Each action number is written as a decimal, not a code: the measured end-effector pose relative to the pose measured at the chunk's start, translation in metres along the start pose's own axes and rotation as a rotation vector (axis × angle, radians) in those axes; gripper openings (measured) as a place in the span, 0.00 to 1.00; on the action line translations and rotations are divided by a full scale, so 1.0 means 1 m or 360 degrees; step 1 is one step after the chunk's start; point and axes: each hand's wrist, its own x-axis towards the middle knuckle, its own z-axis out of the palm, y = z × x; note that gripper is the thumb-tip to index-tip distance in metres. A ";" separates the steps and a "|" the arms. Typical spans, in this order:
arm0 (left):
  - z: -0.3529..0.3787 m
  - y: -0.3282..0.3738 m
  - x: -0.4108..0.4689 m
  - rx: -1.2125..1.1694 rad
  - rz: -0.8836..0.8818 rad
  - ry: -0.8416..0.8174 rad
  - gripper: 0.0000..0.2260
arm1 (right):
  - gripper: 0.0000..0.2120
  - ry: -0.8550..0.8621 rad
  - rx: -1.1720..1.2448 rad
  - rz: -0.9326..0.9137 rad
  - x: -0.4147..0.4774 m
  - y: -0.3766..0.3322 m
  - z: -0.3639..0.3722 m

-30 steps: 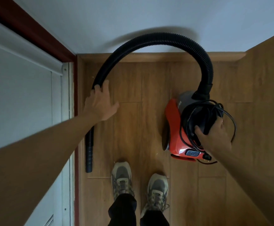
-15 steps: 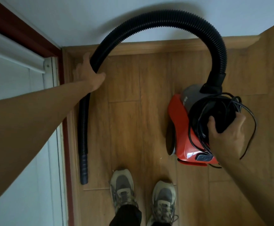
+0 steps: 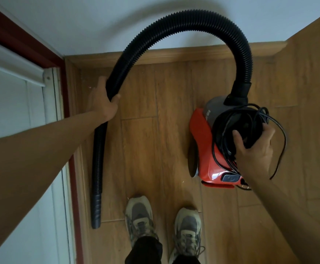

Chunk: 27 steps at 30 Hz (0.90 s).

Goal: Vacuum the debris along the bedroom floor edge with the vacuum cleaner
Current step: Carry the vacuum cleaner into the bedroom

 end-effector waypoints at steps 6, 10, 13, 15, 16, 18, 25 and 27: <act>-0.003 0.004 -0.038 -0.0125 0.0128 -0.0193 0.21 | 0.31 -0.0050 0.0159 0.0060 -0.004 -0.008 -0.008; -0.012 0.014 -0.063 -0.0157 0.0236 -0.0155 0.22 | 0.25 0.0019 0.0229 0.0032 -0.013 -0.016 -0.013; -0.022 0.027 -0.081 -0.0142 0.0315 -0.0067 0.22 | 0.23 0.0029 0.0188 -0.0003 -0.022 -0.020 -0.024; -0.031 0.036 -0.094 -0.0094 0.0370 -0.0036 0.21 | 0.23 0.0013 0.0184 0.0002 -0.029 -0.023 -0.037; -0.036 0.043 -0.101 -0.0062 0.0392 -0.0019 0.21 | 0.23 0.0001 0.0194 0.0007 -0.032 -0.025 -0.045; -0.046 0.058 -0.114 -0.0020 0.0427 0.0023 0.22 | 0.23 -0.0009 0.0224 0.0003 -0.038 -0.032 -0.062; -0.071 0.130 -0.167 -0.0091 0.0430 0.0036 0.19 | 0.24 0.0006 0.0339 0.0021 -0.051 -0.066 -0.129; -0.073 0.151 -0.183 -0.0106 0.0436 0.0014 0.19 | 0.24 0.0030 0.0361 0.0031 -0.052 -0.073 -0.151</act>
